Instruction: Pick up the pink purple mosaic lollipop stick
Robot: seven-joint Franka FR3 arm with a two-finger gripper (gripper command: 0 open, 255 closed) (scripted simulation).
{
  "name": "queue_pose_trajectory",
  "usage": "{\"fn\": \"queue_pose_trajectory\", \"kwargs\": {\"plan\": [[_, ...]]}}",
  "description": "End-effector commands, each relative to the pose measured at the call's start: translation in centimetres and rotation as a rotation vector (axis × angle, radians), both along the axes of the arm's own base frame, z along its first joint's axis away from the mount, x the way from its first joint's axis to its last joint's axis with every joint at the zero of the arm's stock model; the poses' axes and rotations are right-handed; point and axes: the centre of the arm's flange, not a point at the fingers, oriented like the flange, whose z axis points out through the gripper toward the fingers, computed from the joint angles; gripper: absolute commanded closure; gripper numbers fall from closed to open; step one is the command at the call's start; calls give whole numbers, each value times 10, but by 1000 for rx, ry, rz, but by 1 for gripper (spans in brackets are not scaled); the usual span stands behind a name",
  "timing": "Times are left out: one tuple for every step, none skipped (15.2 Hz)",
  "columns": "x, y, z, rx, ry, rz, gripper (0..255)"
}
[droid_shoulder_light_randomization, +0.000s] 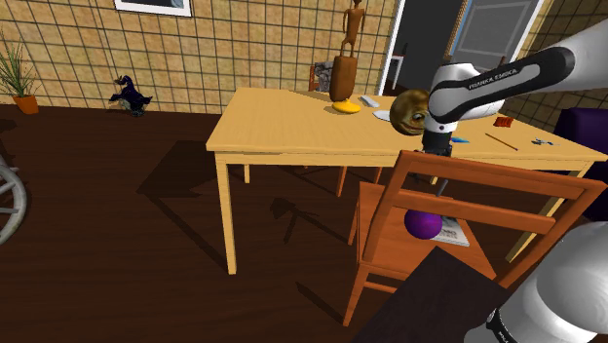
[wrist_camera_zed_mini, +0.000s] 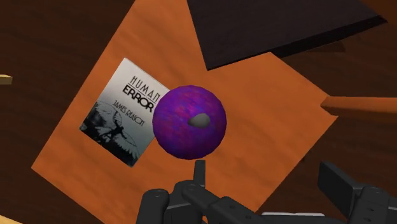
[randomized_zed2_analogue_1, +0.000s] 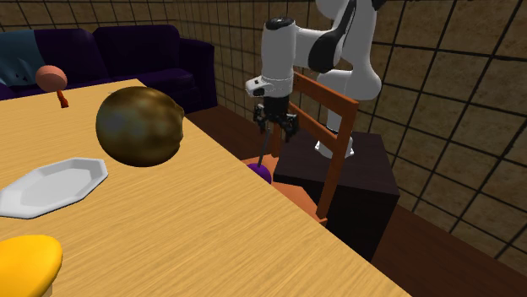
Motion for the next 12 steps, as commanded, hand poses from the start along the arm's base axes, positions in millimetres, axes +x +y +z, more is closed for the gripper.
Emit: {"fn": "queue_pose_trajectory", "kwargs": {"plan": [[0,-16,-22,2,23,-23,0],[1,-24,-33,3,34,-34,0],[1,-32,-44,4,45,-46,0],[1,-41,-55,6,57,-57,0],[1,-49,-66,7,68,-68,0],[1,-57,-76,8,79,-79,0],[0,-65,-87,9,91,-91,0],[0,-73,-98,10,102,-102,0],[-1,-77,-104,11,108,-108,0],[-1,-77,-109,11,108,-108,0],[-1,-77,-114,11,108,-108,0],[-1,-77,-120,11,108,-108,0]]}}
